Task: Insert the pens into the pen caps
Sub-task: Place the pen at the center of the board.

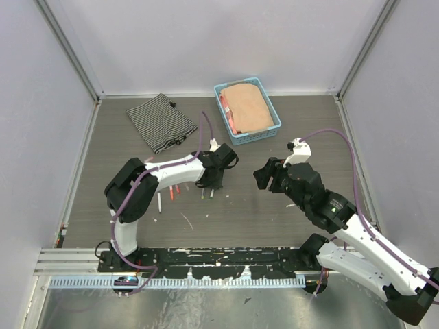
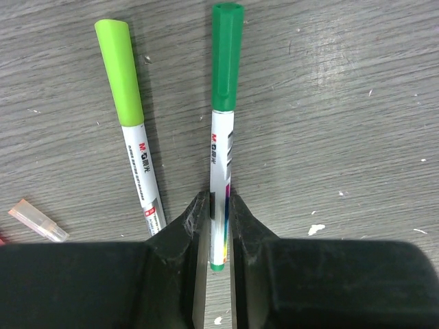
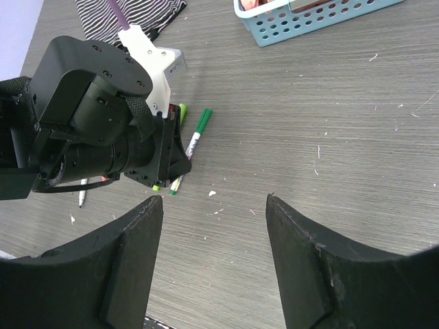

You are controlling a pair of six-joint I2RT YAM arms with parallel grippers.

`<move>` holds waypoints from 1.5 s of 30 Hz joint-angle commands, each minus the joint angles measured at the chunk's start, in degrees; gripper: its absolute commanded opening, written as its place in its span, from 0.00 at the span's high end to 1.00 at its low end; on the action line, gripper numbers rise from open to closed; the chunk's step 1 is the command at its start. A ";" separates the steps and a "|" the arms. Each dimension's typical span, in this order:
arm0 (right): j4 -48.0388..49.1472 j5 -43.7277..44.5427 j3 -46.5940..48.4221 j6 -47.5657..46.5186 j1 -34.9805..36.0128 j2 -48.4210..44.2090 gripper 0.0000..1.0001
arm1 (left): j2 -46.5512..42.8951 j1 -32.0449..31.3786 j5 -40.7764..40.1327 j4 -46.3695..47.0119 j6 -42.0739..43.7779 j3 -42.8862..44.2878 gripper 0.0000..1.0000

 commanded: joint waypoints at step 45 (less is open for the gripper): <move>1.03 0.96 0.29 0.18 -0.09 -0.21 0.33 | -31.33 6.31 -9.53 -1.03 2.93 -10.72 0.64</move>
